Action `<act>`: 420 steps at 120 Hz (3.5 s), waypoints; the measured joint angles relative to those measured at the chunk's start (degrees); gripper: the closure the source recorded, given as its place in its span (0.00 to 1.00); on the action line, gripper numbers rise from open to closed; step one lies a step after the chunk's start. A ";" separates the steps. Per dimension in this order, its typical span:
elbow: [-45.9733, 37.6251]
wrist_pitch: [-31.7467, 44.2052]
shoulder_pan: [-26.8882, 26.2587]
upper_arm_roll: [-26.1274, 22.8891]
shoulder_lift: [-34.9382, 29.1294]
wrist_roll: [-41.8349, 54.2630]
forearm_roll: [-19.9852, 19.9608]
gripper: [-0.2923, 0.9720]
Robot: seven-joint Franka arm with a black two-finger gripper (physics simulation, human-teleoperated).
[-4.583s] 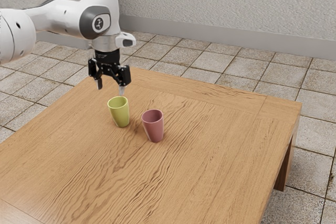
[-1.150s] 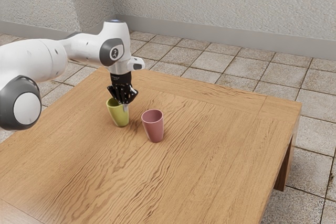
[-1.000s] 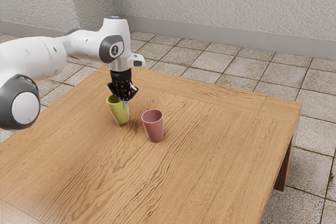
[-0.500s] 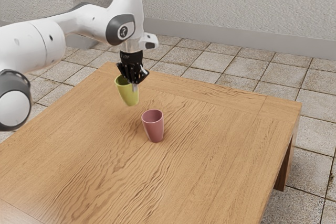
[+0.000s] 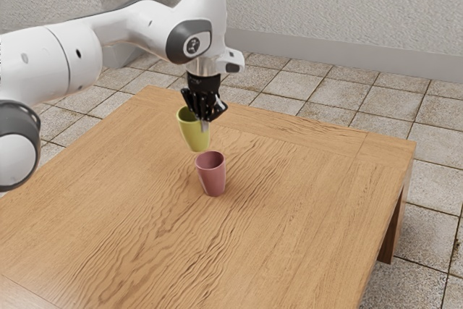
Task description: Place the left cup onto the right cup
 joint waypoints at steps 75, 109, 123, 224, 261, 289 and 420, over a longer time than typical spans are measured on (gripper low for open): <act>0.44 0.57 -3.35 1.68 1.76 -1.79 -0.01 0.85; 0.89 0.73 -3.45 1.77 3.41 -2.15 0.01 0.85; 1.03 0.76 -3.38 1.75 4.00 -2.25 0.33 0.85; 3.04 0.31 -3.00 1.30 7.14 -3.15 1.02 0.52; 3.08 -0.58 -3.27 0.94 5.57 -3.84 1.26 0.37; 2.31 -1.47 -3.43 0.88 0.62 -4.47 1.27 0.30; -19.97 -4.99 -3.96 0.14 -26.68 -5.28 -3.25 0.23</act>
